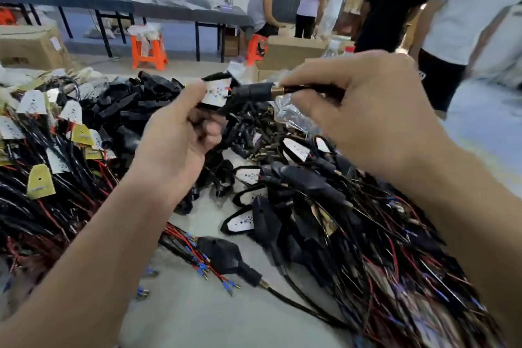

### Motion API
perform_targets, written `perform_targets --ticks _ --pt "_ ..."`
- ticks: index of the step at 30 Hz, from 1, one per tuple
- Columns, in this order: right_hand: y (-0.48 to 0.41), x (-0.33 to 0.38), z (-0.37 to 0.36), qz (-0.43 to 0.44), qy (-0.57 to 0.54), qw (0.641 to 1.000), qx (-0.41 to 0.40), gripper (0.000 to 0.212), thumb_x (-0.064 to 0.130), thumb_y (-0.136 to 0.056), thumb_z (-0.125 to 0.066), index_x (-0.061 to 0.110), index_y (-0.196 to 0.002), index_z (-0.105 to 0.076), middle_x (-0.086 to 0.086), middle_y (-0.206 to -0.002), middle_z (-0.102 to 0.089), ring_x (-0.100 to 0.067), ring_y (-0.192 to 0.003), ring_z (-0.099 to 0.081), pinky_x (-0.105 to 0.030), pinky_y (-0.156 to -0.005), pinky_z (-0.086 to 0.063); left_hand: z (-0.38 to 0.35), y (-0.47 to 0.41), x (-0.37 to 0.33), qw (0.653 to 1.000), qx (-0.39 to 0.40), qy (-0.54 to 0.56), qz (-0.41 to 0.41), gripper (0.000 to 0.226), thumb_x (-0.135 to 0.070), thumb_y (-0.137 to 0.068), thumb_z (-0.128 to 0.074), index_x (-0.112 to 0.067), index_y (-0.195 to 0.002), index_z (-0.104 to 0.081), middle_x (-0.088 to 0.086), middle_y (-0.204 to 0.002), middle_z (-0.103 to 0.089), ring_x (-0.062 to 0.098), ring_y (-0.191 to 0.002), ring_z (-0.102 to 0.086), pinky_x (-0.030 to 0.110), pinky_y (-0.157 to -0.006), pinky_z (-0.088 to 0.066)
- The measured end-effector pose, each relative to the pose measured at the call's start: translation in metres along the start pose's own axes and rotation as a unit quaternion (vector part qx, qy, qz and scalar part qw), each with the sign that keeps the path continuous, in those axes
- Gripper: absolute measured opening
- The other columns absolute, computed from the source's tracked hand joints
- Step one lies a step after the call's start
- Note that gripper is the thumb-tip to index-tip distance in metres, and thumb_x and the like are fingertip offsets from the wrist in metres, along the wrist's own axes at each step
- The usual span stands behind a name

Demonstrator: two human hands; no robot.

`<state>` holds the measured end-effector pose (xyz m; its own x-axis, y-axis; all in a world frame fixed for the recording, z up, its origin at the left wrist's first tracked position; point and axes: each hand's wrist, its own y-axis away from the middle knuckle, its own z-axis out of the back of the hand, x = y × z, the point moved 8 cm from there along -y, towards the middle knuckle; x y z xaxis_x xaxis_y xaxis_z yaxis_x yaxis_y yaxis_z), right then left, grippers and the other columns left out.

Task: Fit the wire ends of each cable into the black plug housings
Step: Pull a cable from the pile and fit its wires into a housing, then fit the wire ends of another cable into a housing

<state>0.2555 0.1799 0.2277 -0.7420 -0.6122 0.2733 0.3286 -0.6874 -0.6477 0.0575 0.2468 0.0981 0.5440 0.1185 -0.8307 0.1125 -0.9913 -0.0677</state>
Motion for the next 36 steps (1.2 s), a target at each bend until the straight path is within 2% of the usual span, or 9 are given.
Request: perform_targets --ticks 6,12,14,16,18,21,23,28,36 --pt "0.025 -0.088 0.004 -0.165 0.163 0.97 0.068 0.014 0.027 -0.096 -0.066 0.029 -0.095 -0.079 0.003 -0.08 -0.072 -0.02 -0.067 -0.062 -0.032 -0.066 -0.052 -0.051 -0.033 0.066 0.984 0.031 -0.167 0.048 0.036 -0.014 -0.096 -0.071 -0.009 -0.13 -0.062 0.004 -0.106 -0.075 0.011 -0.086 -0.075 0.023 -0.072 -0.06" --pt "0.099 -0.164 -0.038 -0.328 0.177 0.923 0.094 0.017 0.028 -0.095 -0.063 0.026 -0.104 -0.078 -0.007 -0.098 -0.077 -0.035 -0.091 -0.067 -0.042 -0.082 -0.056 -0.087 -0.02 0.107 0.806 0.176 -0.559 -0.08 0.04 -0.023 -0.095 -0.061 -0.037 -0.132 -0.066 -0.019 -0.153 -0.047 0.009 -0.14 -0.042 0.012 -0.097 -0.034" --pt "0.105 -0.165 -0.046 -0.324 0.18 0.925 0.083 0.02 0.028 -0.093 -0.064 0.026 -0.11 -0.074 -0.007 -0.102 -0.076 -0.035 -0.1 -0.066 -0.043 -0.087 -0.055 -0.087 -0.015 0.102 0.8 0.17 -0.562 -0.124 0.036 -0.021 -0.099 -0.058 -0.035 -0.131 -0.067 -0.014 -0.161 -0.042 0.005 -0.153 -0.023 0.019 -0.114 -0.017" --pt "0.1 -0.159 -0.051 -0.302 0.167 0.937 0.05 0.027 0.025 -0.091 -0.065 0.027 -0.118 -0.072 -0.009 -0.106 -0.071 -0.034 -0.104 -0.063 -0.04 -0.089 -0.05 -0.077 -0.012 0.087 0.826 0.116 -0.525 -0.168 0.035 -0.02 -0.097 -0.061 -0.035 -0.127 -0.069 -0.017 -0.149 -0.056 -0.007 -0.145 -0.033 0.026 -0.125 -0.013" --pt "0.09 -0.147 -0.059 -0.271 0.136 0.953 0.017 0.031 0.02 -0.089 -0.066 0.027 -0.118 -0.073 -0.008 -0.107 -0.068 -0.029 -0.109 -0.061 -0.033 -0.094 -0.044 -0.059 -0.01 0.072 0.843 0.048 -0.498 -0.195 0.029 -0.02 -0.095 -0.064 -0.033 -0.12 -0.074 -0.024 -0.106 -0.073 -0.021 -0.108 -0.056 0.042 -0.123 -0.034" --pt "0.068 -0.115 -0.088 -0.206 0.084 0.975 0.009 0.03 0.013 -0.085 -0.067 0.024 -0.111 -0.076 -0.008 -0.105 -0.068 -0.025 -0.11 -0.059 -0.024 -0.09 -0.034 -0.029 -0.008 0.058 0.825 -0.024 -0.527 -0.2 0.017 -0.027 -0.095 -0.065 -0.034 -0.101 -0.079 -0.024 -0.056 -0.062 -0.002 -0.06 -0.06 0.041 -0.085 -0.058" --pt "0.054 -0.094 -0.118 -0.177 0.046 0.983 0.033 0.029 0.012 -0.085 -0.066 0.023 -0.109 -0.076 -0.008 -0.104 -0.069 -0.025 -0.11 -0.058 -0.022 -0.09 -0.033 -0.006 -0.008 0.051 0.797 -0.055 -0.57 -0.193 0.02 -0.026 -0.093 -0.063 -0.034 -0.098 -0.08 -0.018 -0.051 -0.056 0.011 -0.063 -0.064 0.038 -0.079 -0.057" --pt "0.024 -0.056 -0.197 -0.16 -0.031 0.98 0.117 0.03 0.011 -0.089 -0.061 0.022 -0.113 -0.076 -0.005 -0.108 -0.075 -0.02 -0.091 -0.065 -0.024 -0.077 -0.045 0.05 -0.006 0.032 0.695 -0.084 -0.685 -0.201 0.046 -0.012 -0.082 -0.066 -0.03 -0.123 -0.075 -0.006 -0.074 -0.075 0.015 -0.078 -0.07 0.018 -0.079 -0.042" --pt "0.0 -0.026 -0.292 -0.195 -0.091 0.955 0.203 0.037 0.013 -0.093 -0.057 0.021 -0.127 -0.07 -0.007 -0.126 -0.071 -0.03 -0.118 -0.062 -0.037 -0.098 -0.051 0.129 -0.015 0.008 0.549 -0.085 -0.818 -0.147 0.053 -0.032 -0.092 -0.067 -0.017 -0.142 -0.061 0.013 -0.158 -0.045 0.032 -0.153 -0.028 0.045 -0.127 -0.019"
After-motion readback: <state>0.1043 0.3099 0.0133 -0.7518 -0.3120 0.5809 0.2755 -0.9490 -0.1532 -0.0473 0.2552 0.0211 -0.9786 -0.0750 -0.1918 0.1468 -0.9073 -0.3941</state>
